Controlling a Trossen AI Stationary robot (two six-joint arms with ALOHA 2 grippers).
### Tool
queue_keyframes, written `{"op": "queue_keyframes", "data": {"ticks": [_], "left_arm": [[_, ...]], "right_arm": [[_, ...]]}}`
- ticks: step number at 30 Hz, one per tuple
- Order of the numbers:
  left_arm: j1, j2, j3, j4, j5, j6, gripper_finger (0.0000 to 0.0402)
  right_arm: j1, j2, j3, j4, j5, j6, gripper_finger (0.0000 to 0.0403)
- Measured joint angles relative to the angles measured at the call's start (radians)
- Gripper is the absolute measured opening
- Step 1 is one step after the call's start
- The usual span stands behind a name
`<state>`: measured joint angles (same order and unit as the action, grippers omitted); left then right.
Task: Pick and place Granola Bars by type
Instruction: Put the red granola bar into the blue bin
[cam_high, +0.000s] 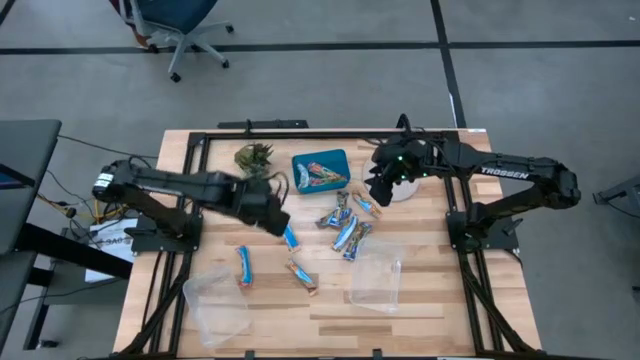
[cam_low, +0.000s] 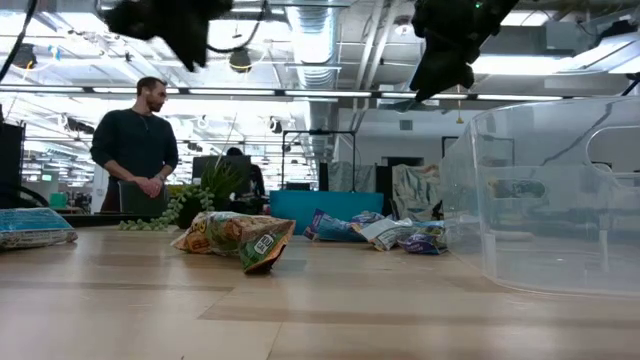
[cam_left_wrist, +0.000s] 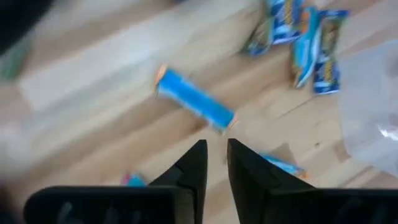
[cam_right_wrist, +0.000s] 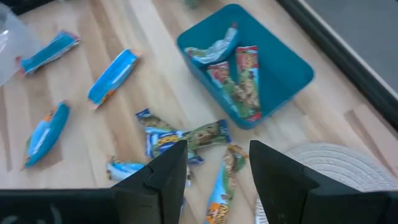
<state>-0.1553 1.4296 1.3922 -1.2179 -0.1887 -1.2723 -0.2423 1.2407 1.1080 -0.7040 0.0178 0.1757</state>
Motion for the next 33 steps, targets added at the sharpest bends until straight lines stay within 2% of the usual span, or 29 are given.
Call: {"op": "queue_keyframes", "data": {"ticks": [5, 9, 16, 25, 29, 33], "left_arm": [[-0.117, 0.038, -0.029, -0.01, -0.007, -0.232, 0.0112], [-0.165, 0.1, -0.072, -0.036, 0.051, -0.362, 0.0149], [-0.22, 0.214, -0.121, -0.052, 0.165, -0.494, 0.0171], [-0.243, 0.278, -0.138, -0.021, 0.184, -0.53, 0.0171], [-0.252, 0.29, -0.184, -0.011, 0.241, -0.552, 0.0171], [-0.265, 0.291, -0.262, 0.069, 0.283, -0.586, 0.0171]], "right_arm": [[0.039, 0.0, 0.0, 0.0, 0.005, 0.0, 0.0166], [0.059, 0.0, 0.0, 0.0, 0.007, 0.007, 0.0166], [0.097, 0.001, 0.0, 0.008, -0.007, -0.046, 0.0166], [0.147, 0.001, 0.0, 0.114, -0.338, -0.191, 0.0166], [0.165, 0.001, 0.0, 0.135, -0.373, -0.217, 0.0166], [0.177, 0.001, 0.0, 0.145, -0.383, -0.237, 0.0166]]}}
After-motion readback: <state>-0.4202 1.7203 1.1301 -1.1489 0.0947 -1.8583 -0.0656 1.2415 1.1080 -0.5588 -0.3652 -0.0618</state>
